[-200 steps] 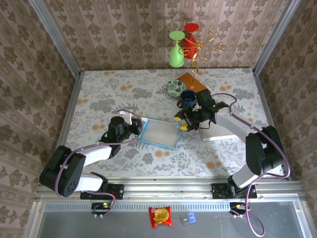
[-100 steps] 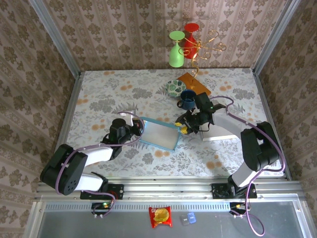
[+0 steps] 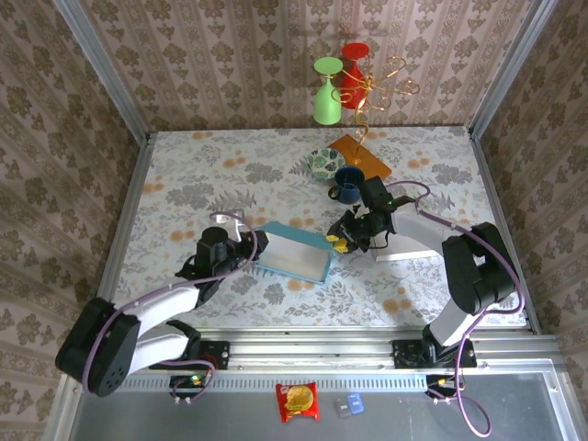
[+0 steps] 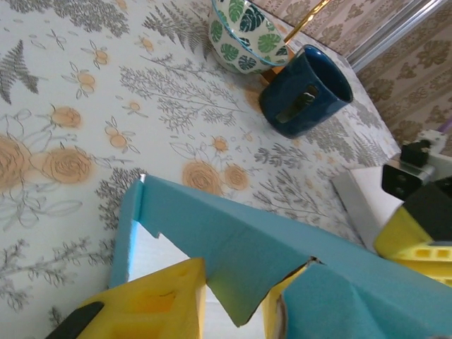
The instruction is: Fold the paper box
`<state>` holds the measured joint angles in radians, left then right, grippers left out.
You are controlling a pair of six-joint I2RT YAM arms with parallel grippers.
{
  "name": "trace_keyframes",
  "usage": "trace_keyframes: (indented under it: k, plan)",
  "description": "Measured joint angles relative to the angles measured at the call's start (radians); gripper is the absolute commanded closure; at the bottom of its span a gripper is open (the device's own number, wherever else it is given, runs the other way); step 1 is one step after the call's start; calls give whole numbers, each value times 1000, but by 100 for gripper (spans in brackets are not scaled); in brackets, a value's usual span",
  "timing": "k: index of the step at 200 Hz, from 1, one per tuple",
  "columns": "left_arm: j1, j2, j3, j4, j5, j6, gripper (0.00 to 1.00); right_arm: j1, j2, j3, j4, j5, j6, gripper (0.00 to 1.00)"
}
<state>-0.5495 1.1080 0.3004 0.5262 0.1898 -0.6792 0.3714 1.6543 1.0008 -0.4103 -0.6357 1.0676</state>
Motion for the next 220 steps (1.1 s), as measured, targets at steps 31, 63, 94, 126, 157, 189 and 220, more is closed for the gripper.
trace_keyframes:
  k: [31, 63, 94, 126, 157, 189, 220]
  plan:
    - [-1, -197, -22, -147, 21, -88, 61, 0, 2, 0, 0, 3, -12, 73]
    - [-1, -367, -35, -308, 45, -162, 59, 10, 18, 1, 3, 3, -18, 73]
    - [5, -486, -37, -474, 57, -215, 59, 30, 49, 10, 2, 7, -22, 74]
    - [33, -560, 90, -776, 21, -240, 62, 42, 56, 28, -9, 26, -28, 74]
    - [127, -433, 346, -992, 23, -206, 61, 44, 56, 33, -20, 35, -48, 74]
    - [205, -138, 466, -1051, 111, -105, 55, 46, 59, 45, -43, 50, -75, 74]
    - [210, 115, 529, -1055, 187, -9, 52, 51, 61, 50, -55, 62, -102, 73]
